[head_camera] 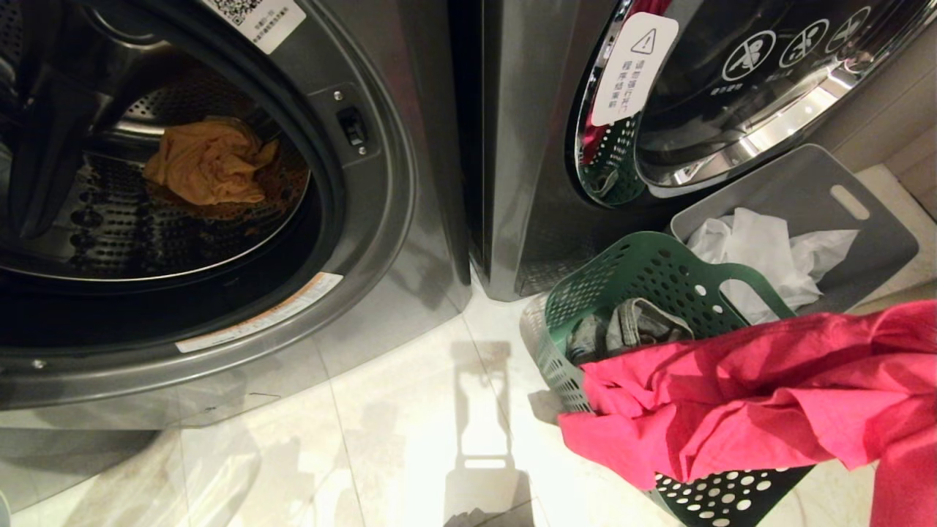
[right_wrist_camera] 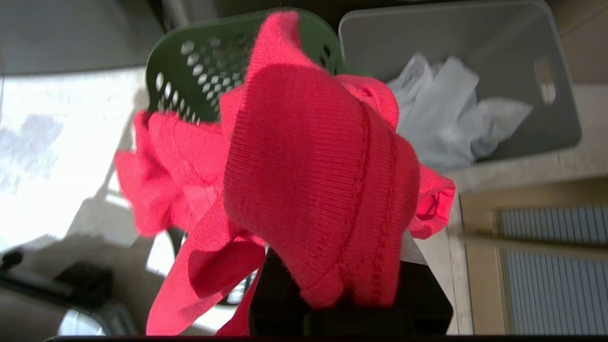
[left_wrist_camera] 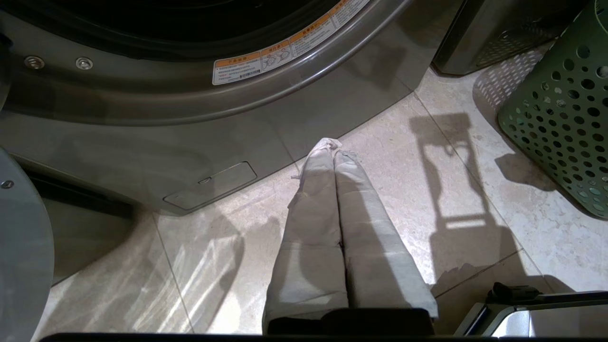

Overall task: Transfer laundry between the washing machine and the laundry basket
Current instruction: Pick a cloth and place it into the basket

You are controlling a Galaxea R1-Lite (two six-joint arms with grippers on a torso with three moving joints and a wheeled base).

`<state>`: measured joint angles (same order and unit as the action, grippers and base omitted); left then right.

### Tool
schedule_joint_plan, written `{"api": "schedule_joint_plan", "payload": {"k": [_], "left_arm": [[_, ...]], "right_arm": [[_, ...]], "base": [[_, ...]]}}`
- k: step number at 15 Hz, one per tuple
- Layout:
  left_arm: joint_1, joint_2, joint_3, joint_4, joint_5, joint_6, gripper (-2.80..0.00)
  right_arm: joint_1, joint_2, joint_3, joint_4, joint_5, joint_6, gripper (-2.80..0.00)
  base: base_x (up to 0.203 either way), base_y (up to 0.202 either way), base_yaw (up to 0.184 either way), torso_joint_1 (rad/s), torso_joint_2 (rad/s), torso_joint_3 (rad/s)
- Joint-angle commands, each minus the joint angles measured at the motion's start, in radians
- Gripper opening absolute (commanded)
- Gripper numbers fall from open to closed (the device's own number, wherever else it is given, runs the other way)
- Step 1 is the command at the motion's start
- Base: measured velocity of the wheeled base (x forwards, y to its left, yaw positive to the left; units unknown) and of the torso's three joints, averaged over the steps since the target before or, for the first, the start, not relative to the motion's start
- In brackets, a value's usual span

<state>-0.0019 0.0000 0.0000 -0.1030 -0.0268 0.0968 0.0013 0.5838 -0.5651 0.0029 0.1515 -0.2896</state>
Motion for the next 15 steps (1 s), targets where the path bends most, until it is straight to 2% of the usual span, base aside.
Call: {"api": "schedule_joint_plan", "payload": {"k": [1,3,4,5,7,13,15], "left_arm": [[-0.001,0.000,0.040,-0.001,-0.001,0.001,-2.80],[0.000,0.000,0.040,-0.001,-0.001,0.001,-2.80],[0.000,0.000,0.040,-0.001,-0.001,0.001,-2.80],[-0.001,0.000,0.040,-0.001,-0.001,0.003,-2.80],[0.000,0.000,0.040,-0.001,-0.001,0.003,-2.80],[0.000,0.000,0.040,-0.001,-0.001,0.004,-2.80],[0.000,0.002,0.040,-0.003,-0.003,0.022,-2.80]], "right_arm": [[0.000,0.160,0.035,-0.203,0.003,0.000,-2.80],[-0.004,0.292,0.009,-0.333,0.002,0.000,-2.80],[-0.006,0.356,-0.010,-0.389,0.001,-0.001,-1.95],[-0.008,0.412,-0.027,-0.442,0.001,-0.001,0.00],[-0.010,0.476,-0.044,-0.508,0.000,-0.001,0.00],[-0.010,0.479,0.002,-0.514,0.002,0.001,0.00],[-0.010,0.451,0.032,-0.507,0.001,0.002,0.00]], "base": [[0.000,0.000,0.000,0.000,0.00,0.000],[0.000,0.000,0.000,0.000,0.00,0.000],[0.000,0.000,0.000,0.000,0.00,0.000],[0.000,0.000,0.000,0.000,0.00,0.000],[0.000,0.000,0.000,0.000,0.00,0.000],[0.000,0.000,0.000,0.000,0.00,0.000],[0.000,0.000,0.000,0.000,0.00,0.000]]}}
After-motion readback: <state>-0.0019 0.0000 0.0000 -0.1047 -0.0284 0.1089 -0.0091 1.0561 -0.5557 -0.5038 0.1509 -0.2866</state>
